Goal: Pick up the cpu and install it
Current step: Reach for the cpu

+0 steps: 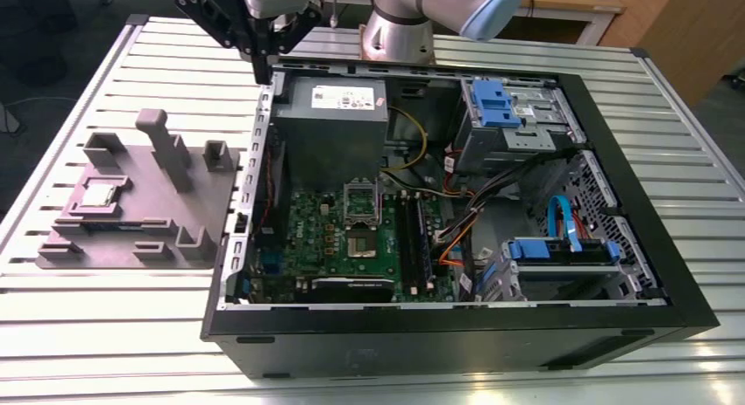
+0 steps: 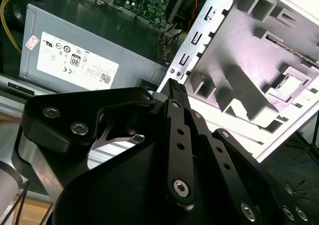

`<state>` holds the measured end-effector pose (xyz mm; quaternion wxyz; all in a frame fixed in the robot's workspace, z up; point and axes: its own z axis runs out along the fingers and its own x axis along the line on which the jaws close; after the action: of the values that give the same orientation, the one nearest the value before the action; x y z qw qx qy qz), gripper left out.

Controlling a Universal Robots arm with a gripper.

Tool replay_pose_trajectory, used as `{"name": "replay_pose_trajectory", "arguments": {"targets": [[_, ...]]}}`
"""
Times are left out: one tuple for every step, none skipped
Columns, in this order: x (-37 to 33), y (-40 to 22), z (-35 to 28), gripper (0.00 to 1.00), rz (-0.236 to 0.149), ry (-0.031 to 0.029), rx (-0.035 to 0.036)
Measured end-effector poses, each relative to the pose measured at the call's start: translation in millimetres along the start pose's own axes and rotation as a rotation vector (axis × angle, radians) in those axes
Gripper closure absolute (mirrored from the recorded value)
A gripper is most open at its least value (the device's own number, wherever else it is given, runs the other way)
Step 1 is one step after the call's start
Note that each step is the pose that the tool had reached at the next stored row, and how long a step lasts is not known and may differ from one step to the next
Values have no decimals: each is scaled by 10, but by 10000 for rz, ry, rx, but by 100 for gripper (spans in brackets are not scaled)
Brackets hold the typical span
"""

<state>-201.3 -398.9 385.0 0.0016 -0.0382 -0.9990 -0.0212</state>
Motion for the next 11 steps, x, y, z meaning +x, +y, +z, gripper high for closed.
{"name": "replay_pose_trajectory", "arguments": {"targets": [[3,0,0,90,0,0,1],[7,-1,0,90,0,0,1],[11,-1,1,90,0,0,0],[14,-1,1,90,0,0,0],[17,-1,1,90,0,0,0],[21,-2,1,90,0,0,0],[25,-2,2,90,0,0,0],[29,-2,2,90,0,0,1],[35,-3,2,90,0,0,1],[43,-4,3,90,0,0,0],[49,-4,3,90,0,0,0]]}}
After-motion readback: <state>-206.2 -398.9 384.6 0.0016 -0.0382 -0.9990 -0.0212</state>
